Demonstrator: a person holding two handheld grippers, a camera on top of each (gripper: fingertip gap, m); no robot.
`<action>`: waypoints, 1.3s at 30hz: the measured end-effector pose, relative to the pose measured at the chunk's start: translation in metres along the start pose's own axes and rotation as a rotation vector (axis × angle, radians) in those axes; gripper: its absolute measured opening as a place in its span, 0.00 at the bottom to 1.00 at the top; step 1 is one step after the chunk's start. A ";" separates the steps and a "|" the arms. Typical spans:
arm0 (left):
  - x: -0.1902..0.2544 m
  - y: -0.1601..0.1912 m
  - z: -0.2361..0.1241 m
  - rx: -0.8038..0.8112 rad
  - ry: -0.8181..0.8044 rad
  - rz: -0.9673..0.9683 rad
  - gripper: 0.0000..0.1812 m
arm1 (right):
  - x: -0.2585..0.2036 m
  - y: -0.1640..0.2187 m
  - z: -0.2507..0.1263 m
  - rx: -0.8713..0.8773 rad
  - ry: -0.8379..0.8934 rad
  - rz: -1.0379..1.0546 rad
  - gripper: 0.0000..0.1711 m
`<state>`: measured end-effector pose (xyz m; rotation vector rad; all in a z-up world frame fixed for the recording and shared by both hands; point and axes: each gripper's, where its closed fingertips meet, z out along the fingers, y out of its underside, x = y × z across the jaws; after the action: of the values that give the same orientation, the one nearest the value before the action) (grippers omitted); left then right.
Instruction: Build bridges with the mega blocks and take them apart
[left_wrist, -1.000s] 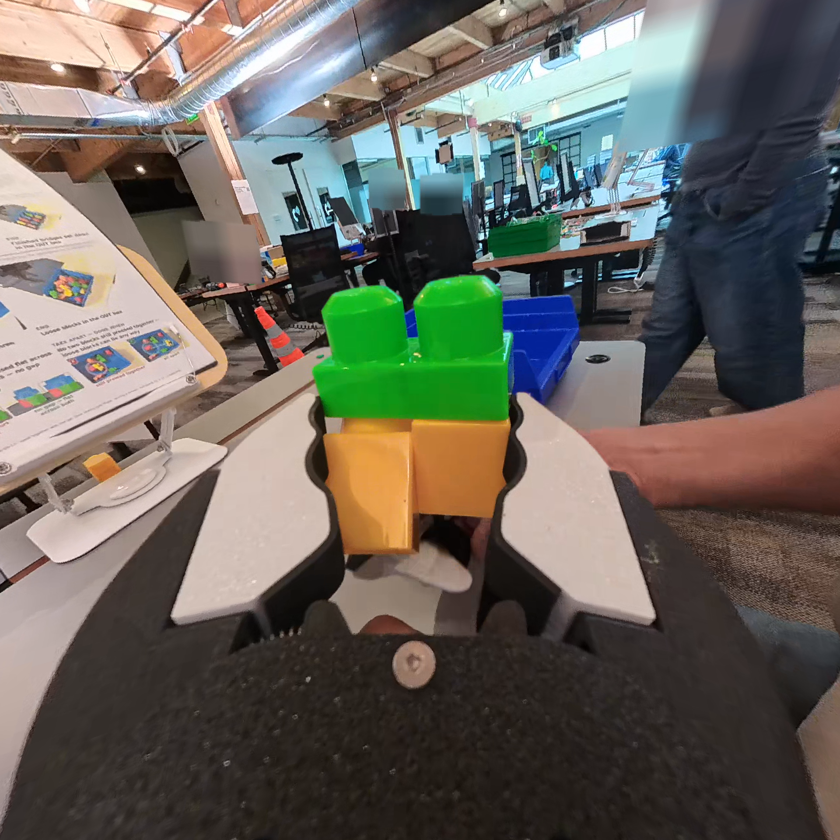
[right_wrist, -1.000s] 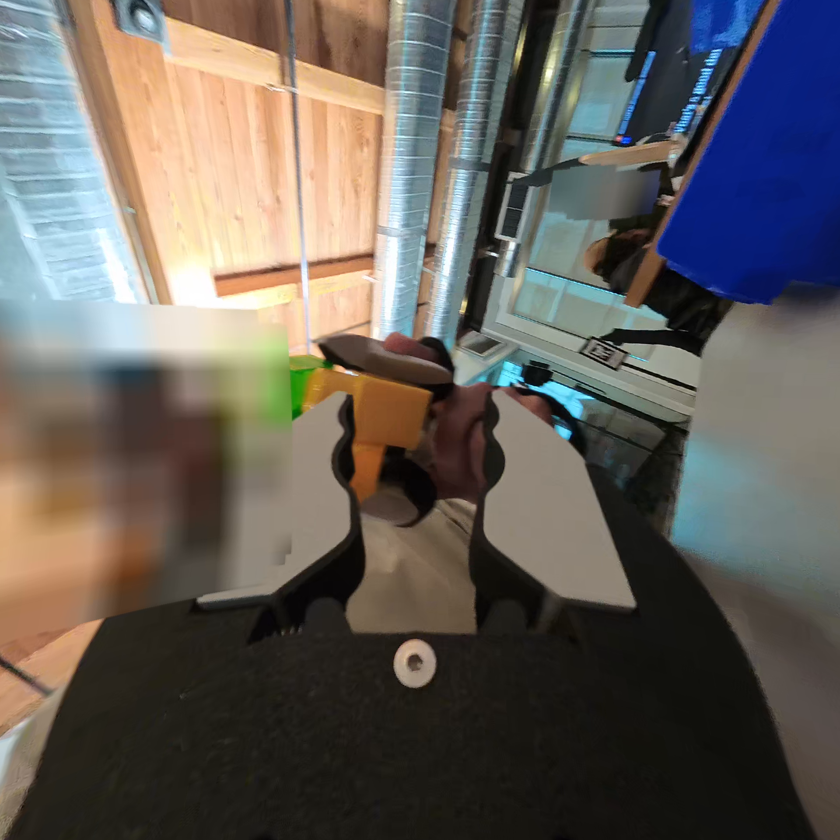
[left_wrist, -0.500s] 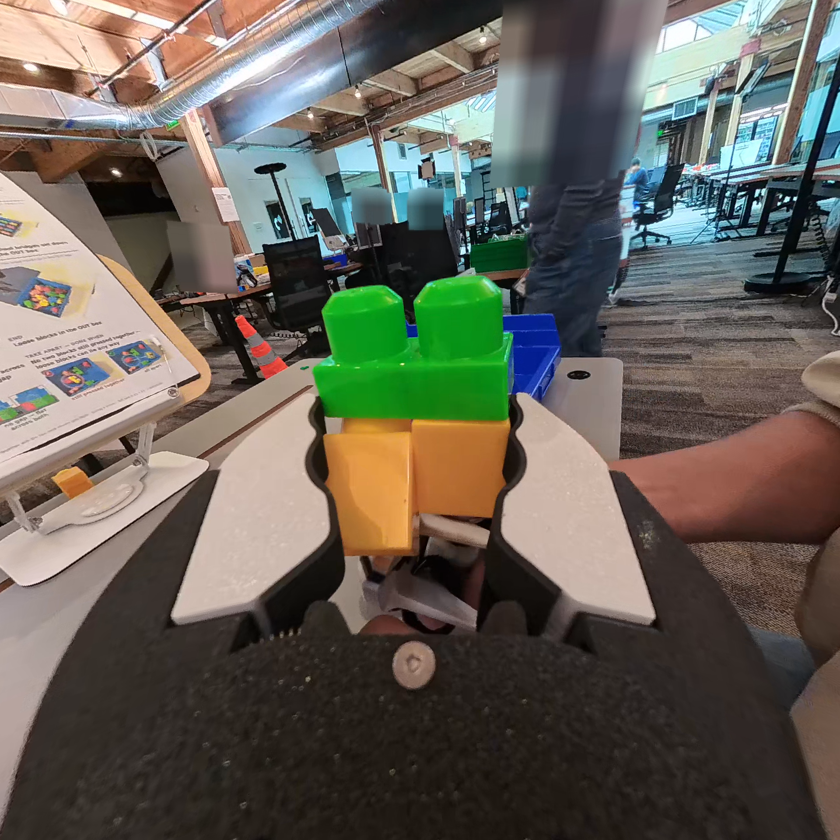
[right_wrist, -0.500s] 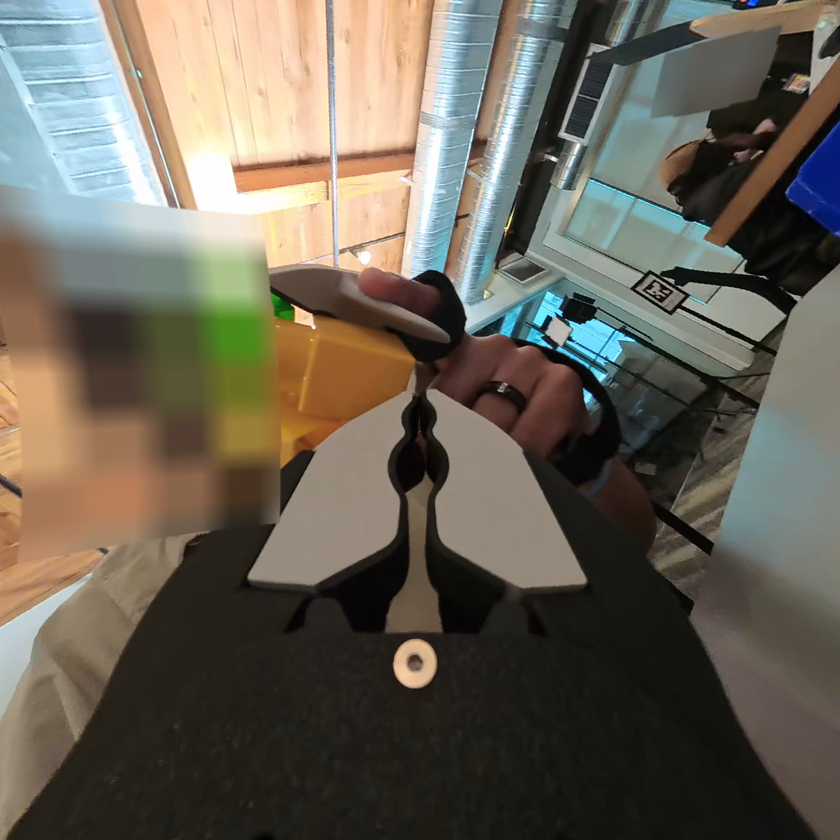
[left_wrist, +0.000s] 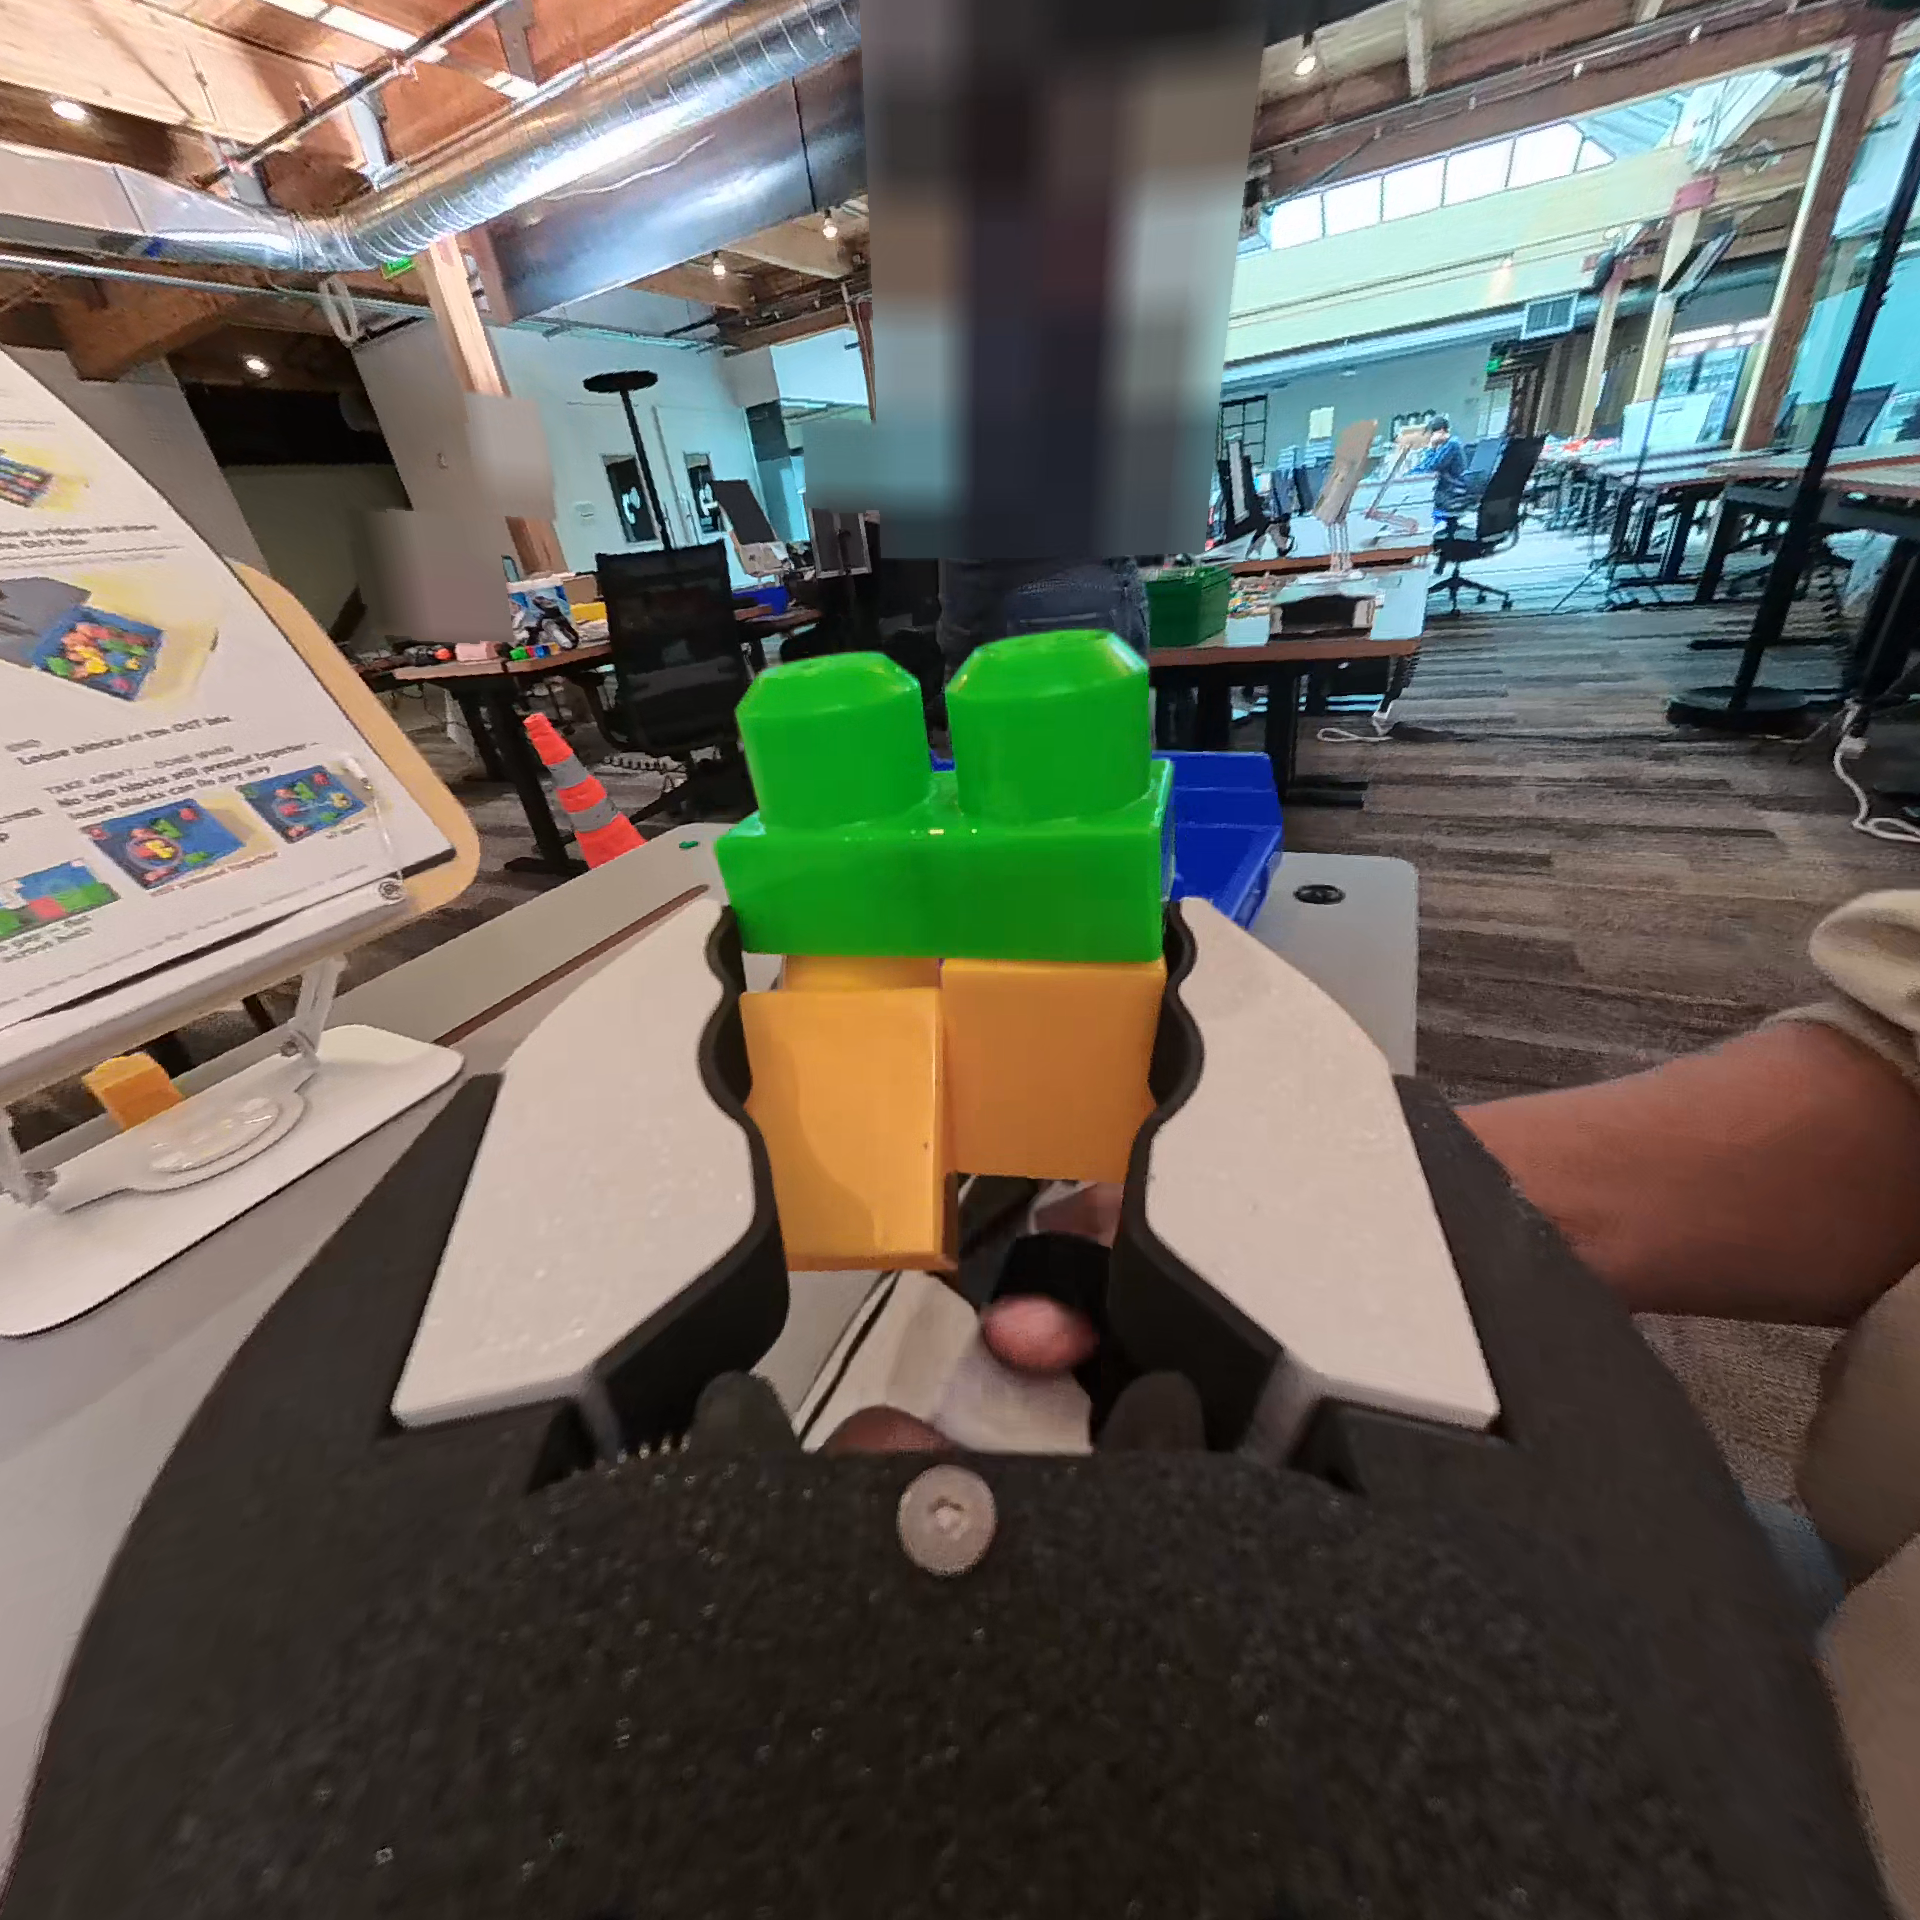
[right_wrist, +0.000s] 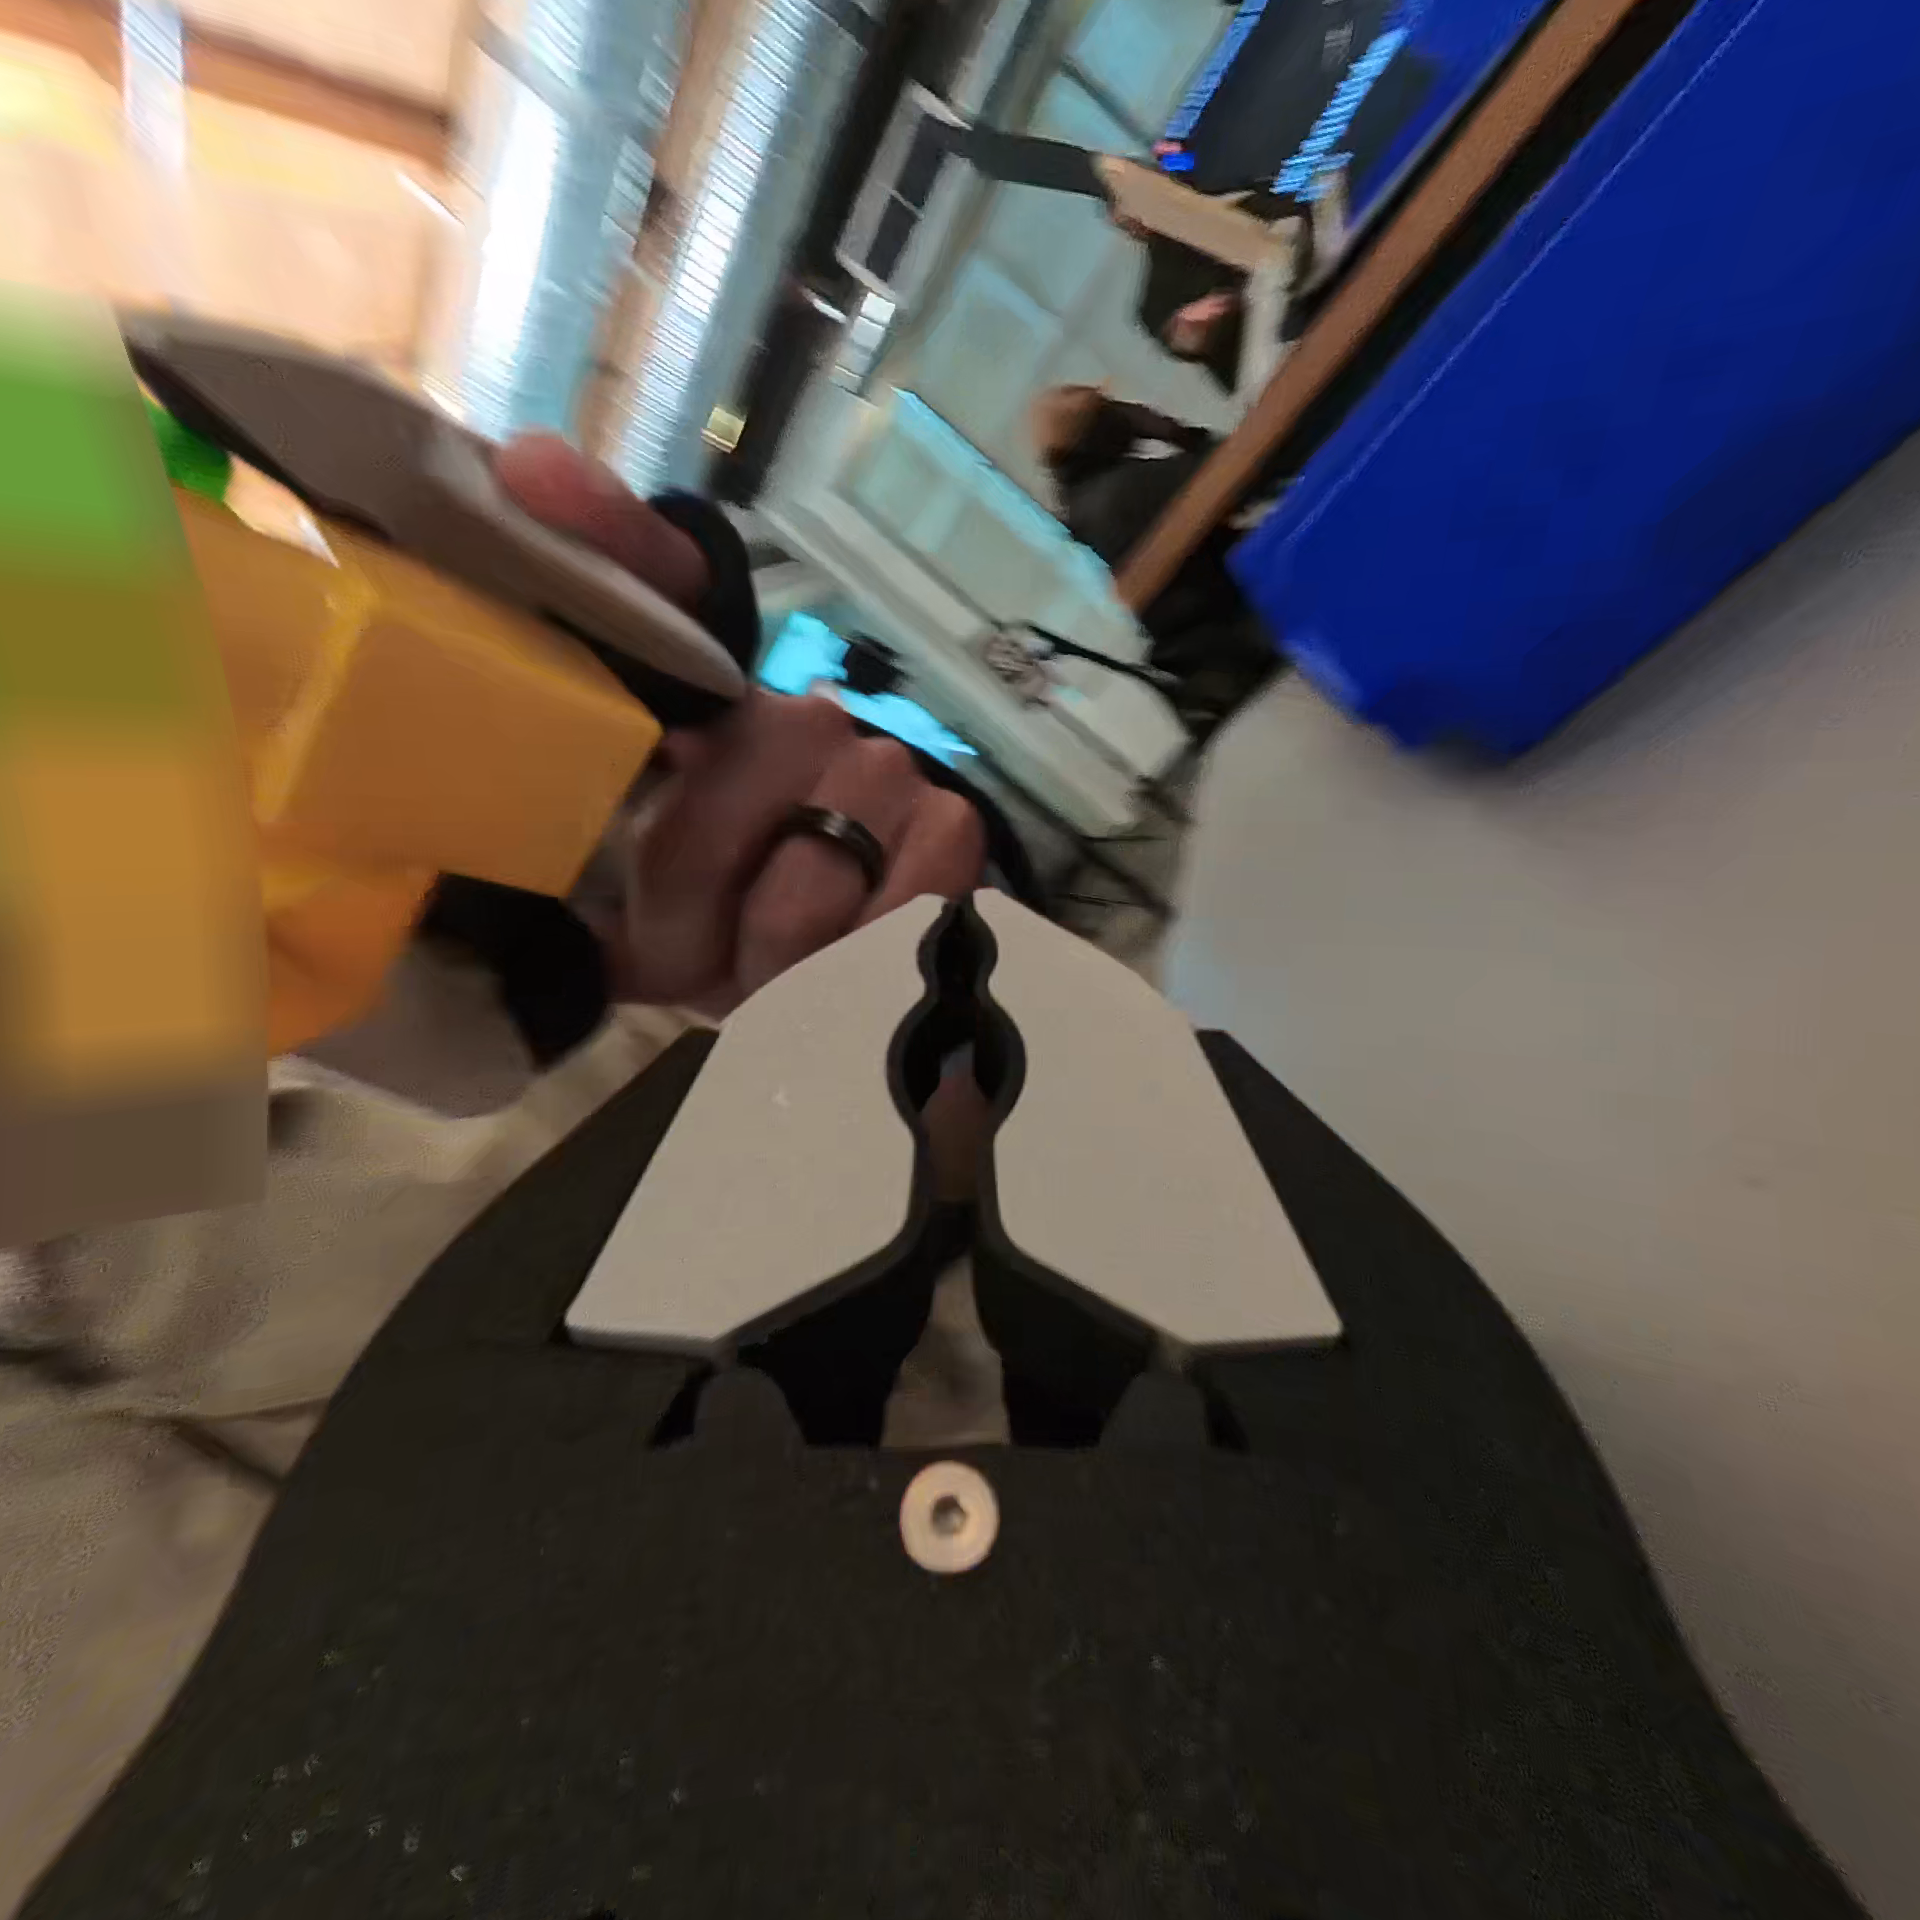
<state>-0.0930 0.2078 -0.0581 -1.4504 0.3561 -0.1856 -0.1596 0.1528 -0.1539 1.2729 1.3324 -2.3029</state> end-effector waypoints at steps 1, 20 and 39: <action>-0.003 0.002 0.002 -0.019 0.005 0.002 0.42 | 0.007 -0.002 -0.001 -0.015 0.099 -0.120 0.00; -0.080 0.029 0.026 0.038 0.087 -0.324 0.42 | 0.014 -0.068 -0.024 0.307 0.082 -0.482 0.00; -0.082 0.024 0.037 0.088 0.109 -0.365 0.42 | 0.015 -0.082 -0.034 0.386 0.043 -0.445 0.00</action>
<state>-0.1591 0.2727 -0.0690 -1.4116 0.1653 -0.5698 -0.1927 0.2306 -0.1227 1.2262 1.3380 -2.9723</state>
